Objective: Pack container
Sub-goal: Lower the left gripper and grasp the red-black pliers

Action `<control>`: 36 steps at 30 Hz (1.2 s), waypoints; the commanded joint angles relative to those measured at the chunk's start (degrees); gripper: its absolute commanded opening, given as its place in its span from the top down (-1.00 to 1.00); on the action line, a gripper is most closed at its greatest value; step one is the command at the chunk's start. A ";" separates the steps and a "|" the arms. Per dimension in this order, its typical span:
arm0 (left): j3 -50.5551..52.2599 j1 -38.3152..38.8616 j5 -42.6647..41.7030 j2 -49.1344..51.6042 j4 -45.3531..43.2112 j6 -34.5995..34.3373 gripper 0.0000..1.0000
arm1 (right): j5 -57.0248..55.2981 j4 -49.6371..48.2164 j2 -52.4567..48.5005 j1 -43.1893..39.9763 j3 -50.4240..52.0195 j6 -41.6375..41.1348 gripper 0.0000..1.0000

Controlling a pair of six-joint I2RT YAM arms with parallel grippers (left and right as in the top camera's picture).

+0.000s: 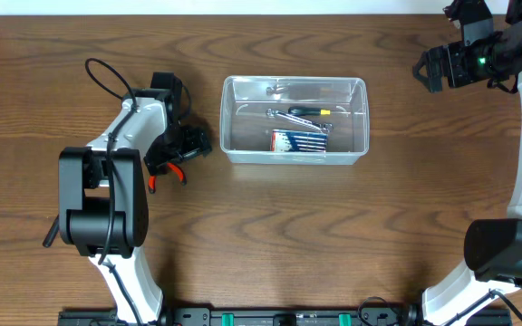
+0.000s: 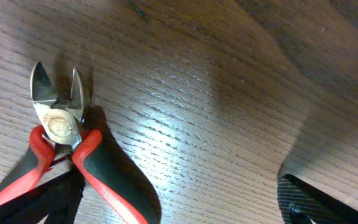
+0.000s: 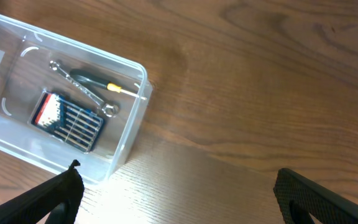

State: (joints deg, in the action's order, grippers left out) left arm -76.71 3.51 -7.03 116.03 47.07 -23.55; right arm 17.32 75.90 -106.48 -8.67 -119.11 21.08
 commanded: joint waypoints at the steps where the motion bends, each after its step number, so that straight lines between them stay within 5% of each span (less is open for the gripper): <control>1: 2.60 0.11 0.20 0.68 -1.14 0.76 -0.93 | 0.02 0.24 -0.55 -0.02 -0.02 -0.92 -0.99; 12: 4.39 0.11 0.15 0.68 -1.97 0.33 -0.26 | 0.02 0.24 -0.55 -0.04 -0.02 -0.92 -0.98; 32: 4.39 0.11 0.15 0.68 -1.99 0.33 0.50 | 0.02 0.66 -0.55 -0.04 -0.04 -0.90 -0.99; 36: 4.39 0.11 0.15 0.68 -1.99 0.33 0.80 | 0.02 0.63 -0.55 -0.04 -0.04 -0.90 -0.98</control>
State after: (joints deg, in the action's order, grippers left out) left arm -74.32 3.46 -5.26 114.69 45.56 -23.73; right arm 17.12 76.49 -106.48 -8.67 -119.11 21.08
